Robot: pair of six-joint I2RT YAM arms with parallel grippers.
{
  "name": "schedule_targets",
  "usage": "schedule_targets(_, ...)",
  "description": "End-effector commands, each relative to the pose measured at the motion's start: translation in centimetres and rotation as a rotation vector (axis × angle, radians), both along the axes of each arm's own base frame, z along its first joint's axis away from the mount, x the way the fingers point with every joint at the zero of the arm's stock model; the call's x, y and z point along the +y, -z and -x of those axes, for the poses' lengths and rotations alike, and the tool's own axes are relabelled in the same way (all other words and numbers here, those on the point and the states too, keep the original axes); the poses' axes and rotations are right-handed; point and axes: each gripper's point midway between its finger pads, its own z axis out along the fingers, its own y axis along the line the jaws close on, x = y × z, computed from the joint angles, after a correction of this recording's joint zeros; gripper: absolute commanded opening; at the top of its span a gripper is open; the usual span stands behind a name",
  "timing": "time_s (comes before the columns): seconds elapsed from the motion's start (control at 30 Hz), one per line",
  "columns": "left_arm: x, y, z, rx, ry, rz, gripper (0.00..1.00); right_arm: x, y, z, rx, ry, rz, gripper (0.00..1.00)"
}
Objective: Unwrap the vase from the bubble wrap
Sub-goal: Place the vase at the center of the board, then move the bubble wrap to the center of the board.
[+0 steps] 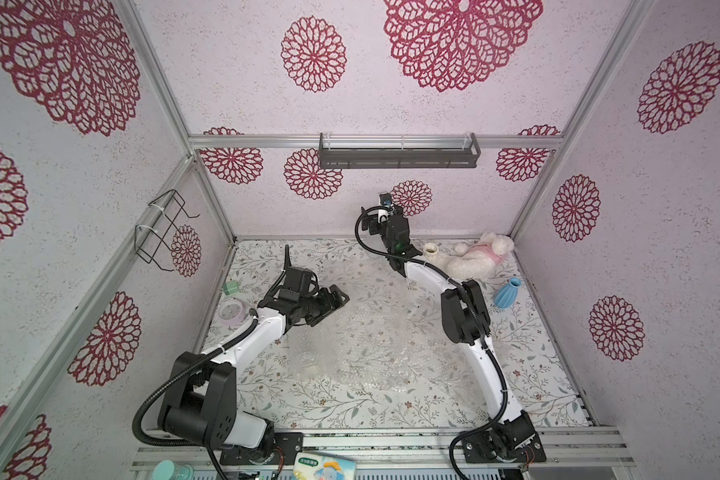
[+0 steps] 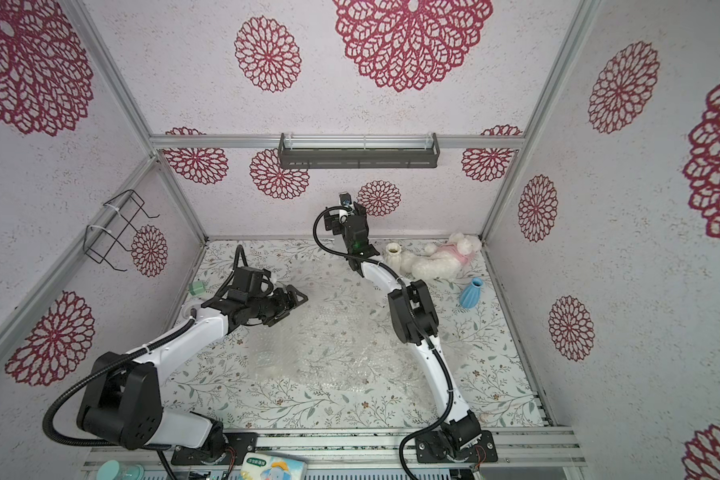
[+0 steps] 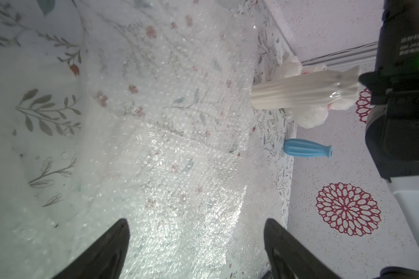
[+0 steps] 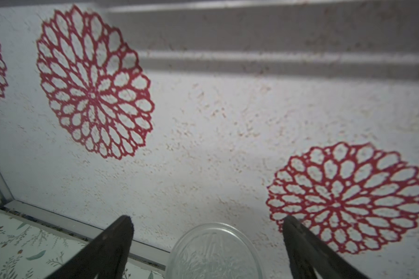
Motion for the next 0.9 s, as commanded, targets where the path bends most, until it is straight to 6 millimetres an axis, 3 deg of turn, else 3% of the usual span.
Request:
schedule_targets(0.0, 1.2, -2.7, 0.2, -0.056, -0.019, -0.046, 0.9, -0.9, -11.1, 4.7, -0.174, -0.002, -0.079, 0.99)
schedule_targets(0.2, 3.2, -5.1, 2.1, -0.083, -0.063, -0.114, 0.89, -0.6, -10.8, 11.5, -0.12, -0.01, -0.062, 0.99)
schedule_targets(0.37, 8.2, -5.9, 4.5, -0.07, -0.172, -0.273, 0.89, -0.5, -9.2, 18.9, 0.021, -0.046, -0.118, 0.98)
schedule_targets(0.5, 12.0, -4.7, 6.0, -0.003, -0.28, -0.293, 0.88, 1.3, -4.8, 24.6, 0.223, -0.165, -0.164, 0.96)
schedule_targets(0.67, 14.1, -1.8, 6.2, 0.081, -0.359, -0.247, 0.86, 4.9, 0.7, 30.3, 0.412, -0.324, -0.141, 0.91)
schedule_targets(0.77, 14.1, -0.3, 6.1, 0.127, -0.356, -0.242, 0.86, 6.0, 3.4, 32.3, 0.495, -0.371, -0.114, 0.89)
schedule_targets(0.87, 13.8, 0.5, 5.9, 0.157, -0.349, -0.248, 0.84, 6.5, 6.2, 33.0, 0.581, -0.395, -0.1, 0.87)
